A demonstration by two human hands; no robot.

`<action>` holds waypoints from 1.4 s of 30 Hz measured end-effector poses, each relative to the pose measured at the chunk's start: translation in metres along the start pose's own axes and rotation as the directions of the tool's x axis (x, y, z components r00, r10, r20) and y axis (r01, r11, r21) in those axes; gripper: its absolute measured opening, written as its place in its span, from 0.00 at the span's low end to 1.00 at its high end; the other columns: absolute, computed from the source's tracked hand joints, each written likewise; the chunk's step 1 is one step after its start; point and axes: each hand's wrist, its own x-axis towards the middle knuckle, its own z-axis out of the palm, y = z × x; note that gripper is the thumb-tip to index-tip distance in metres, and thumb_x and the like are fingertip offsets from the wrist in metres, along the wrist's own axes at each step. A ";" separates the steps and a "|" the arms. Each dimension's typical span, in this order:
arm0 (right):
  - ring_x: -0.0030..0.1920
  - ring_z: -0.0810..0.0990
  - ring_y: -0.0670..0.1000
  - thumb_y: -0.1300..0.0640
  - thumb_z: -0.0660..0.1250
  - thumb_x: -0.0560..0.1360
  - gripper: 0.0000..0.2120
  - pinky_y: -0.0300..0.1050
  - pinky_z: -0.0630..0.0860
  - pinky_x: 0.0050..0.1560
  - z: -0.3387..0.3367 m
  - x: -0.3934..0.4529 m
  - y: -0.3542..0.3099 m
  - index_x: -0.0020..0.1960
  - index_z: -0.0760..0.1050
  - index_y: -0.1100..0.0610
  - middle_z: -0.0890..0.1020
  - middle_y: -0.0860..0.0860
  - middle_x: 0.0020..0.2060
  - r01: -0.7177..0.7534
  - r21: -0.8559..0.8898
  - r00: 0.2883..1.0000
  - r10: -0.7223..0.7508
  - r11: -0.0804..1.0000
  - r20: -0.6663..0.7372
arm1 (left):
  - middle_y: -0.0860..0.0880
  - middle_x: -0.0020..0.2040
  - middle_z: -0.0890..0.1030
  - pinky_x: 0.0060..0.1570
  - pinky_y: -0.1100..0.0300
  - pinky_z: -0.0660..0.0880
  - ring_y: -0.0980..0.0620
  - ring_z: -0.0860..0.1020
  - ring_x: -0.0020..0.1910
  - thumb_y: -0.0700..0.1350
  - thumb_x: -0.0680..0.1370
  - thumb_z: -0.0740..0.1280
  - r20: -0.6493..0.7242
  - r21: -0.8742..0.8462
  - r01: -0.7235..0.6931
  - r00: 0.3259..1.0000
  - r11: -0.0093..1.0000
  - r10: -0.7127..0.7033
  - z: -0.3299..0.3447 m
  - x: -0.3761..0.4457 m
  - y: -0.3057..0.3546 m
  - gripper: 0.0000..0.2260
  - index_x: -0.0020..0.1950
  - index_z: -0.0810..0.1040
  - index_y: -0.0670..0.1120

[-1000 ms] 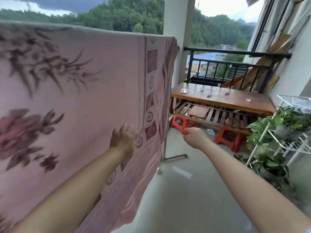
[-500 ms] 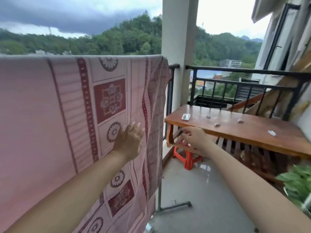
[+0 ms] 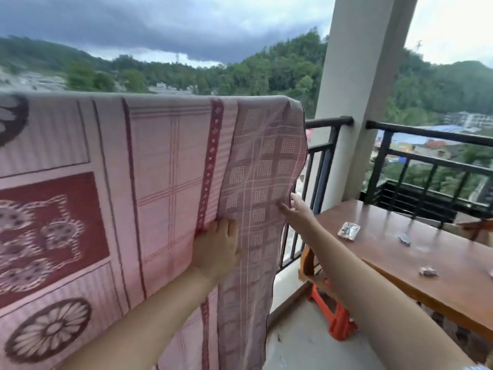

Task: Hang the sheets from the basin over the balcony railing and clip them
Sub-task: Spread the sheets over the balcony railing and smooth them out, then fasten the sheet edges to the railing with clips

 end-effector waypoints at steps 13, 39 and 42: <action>0.33 0.78 0.40 0.54 0.68 0.70 0.04 0.37 0.74 0.39 -0.075 0.067 -0.043 0.37 0.77 0.49 0.81 0.41 0.28 0.323 0.406 0.902 -0.409 0.855 0.142 | 0.43 0.43 0.81 0.36 0.56 0.80 0.44 0.80 0.41 0.49 0.69 0.63 -0.176 0.103 0.222 0.963 0.970 -0.202 -0.032 0.077 0.059 0.14 0.50 0.75 0.42; 0.64 0.71 0.56 0.57 0.61 0.75 0.20 0.48 0.65 0.66 -0.139 0.080 0.144 0.65 0.67 0.63 0.73 0.59 0.64 0.433 -0.276 0.843 -0.277 0.858 0.461 | 0.43 0.54 0.82 0.47 0.47 0.78 0.40 0.80 0.53 0.43 0.66 0.60 0.167 0.278 0.162 0.963 0.947 -0.214 0.031 0.059 0.181 0.17 0.52 0.80 0.44; 0.63 0.71 0.58 0.58 0.61 0.74 0.19 0.51 0.68 0.64 -0.180 0.085 0.212 0.63 0.69 0.64 0.75 0.61 0.62 0.351 -0.460 0.895 -0.148 0.816 0.420 | 0.45 0.49 0.84 0.43 0.52 0.79 0.44 0.82 0.48 0.46 0.65 0.56 0.230 0.181 0.008 0.972 0.984 -0.050 0.081 0.094 0.225 0.18 0.47 0.82 0.46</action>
